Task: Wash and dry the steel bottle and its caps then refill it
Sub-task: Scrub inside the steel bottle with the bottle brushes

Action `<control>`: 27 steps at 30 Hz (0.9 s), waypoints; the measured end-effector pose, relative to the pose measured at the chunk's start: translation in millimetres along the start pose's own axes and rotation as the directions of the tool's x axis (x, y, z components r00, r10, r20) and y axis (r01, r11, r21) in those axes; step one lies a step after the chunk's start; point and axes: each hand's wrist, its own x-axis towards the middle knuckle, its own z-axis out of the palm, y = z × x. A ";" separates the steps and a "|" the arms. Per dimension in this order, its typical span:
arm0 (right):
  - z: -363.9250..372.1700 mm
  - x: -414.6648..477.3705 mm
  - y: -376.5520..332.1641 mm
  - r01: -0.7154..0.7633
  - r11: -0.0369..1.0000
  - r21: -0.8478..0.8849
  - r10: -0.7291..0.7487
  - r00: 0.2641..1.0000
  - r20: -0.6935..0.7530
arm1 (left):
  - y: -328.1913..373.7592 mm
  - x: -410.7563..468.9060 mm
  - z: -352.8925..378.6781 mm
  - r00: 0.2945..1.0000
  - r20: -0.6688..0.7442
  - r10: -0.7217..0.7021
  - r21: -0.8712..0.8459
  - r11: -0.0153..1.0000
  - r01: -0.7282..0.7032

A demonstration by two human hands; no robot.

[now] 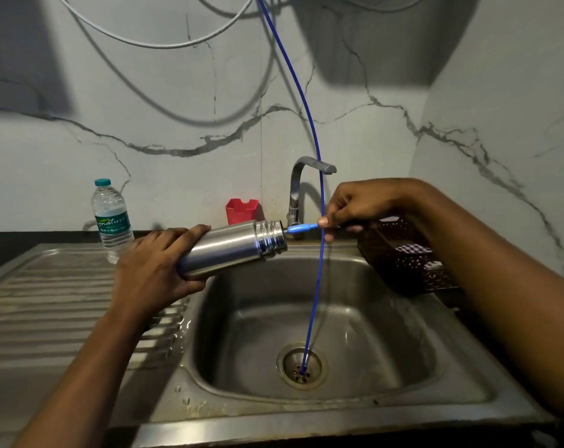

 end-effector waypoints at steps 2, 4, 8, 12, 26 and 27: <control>7.3 4.0 -5.4 0.010 0.930 -0.368 -0.091 0.975 -0.202 | -2.0 0.7 -0.5 0.998 0.027 -0.053 -0.030 0.998 0.054; 24.6 13.4 -6.2 -0.007 0.653 -0.757 -0.452 0.799 -0.397 | -3.8 1.0 -2.0 0.994 0.037 -0.098 -0.081 0.992 0.101; 39.8 28.5 6.7 -0.096 0.386 -0.918 -0.773 0.510 -0.378 | -5.3 1.4 -2.3 0.992 0.048 -0.120 -0.159 0.979 0.126; 32.3 33.8 8.5 -0.045 0.337 -0.940 -0.789 0.531 -0.308 | -10.7 0.6 -1.9 0.989 0.062 -0.137 -0.167 0.975 0.146; -41.9 13.8 12.2 -0.011 0.475 -0.880 -0.605 0.722 -0.335 | -25.9 -1.5 -12.7 0.977 0.062 -0.206 -0.229 0.949 0.215; -44.7 12.9 14.5 -0.005 0.481 -0.877 -0.616 0.709 -0.342 | -24.9 -1.2 -13.0 0.976 0.074 -0.207 -0.227 0.949 0.219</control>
